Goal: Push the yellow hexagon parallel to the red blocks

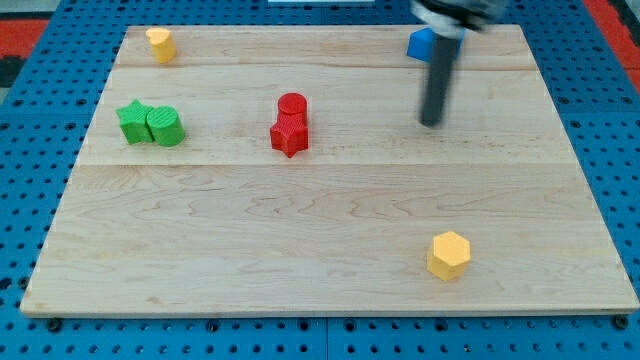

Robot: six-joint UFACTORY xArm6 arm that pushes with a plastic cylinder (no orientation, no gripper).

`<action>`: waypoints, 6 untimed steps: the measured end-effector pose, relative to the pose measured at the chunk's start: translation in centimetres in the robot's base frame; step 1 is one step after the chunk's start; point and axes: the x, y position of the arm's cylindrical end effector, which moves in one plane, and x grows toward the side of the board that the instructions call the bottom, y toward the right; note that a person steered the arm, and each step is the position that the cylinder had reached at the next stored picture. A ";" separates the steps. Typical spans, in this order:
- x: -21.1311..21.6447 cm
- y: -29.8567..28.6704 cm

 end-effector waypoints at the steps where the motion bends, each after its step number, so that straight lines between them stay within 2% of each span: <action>1: 12.1 5.0; 2: 18.9 5.0; 3: 17.9 -3.5; 4: 13.7 -9.3; 5: 11.6 -12.3; 6: 10.6 -11.5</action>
